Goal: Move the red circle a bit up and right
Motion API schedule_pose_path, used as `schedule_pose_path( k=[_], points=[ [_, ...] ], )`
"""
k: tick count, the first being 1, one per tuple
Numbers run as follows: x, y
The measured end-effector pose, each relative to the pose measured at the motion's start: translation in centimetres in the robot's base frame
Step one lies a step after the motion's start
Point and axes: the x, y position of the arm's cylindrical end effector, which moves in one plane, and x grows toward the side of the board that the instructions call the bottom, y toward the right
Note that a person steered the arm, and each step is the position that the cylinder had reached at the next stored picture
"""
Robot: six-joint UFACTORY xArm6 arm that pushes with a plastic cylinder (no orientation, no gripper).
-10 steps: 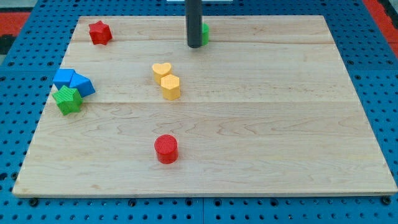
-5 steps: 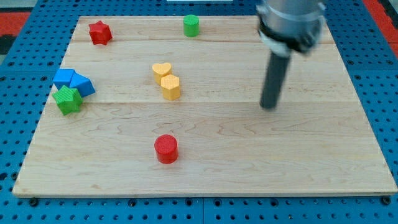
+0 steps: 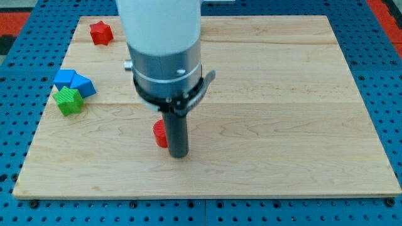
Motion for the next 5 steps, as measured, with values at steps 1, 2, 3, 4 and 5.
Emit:
schedule_pose_path(
  k=[1,2,3,4,5],
  points=[
    [-0.7,-7.2],
    [-6.1,-1.4],
    [-8.7,8.3],
    [-5.0,7.9],
    [-5.4,11.2]
  ],
)
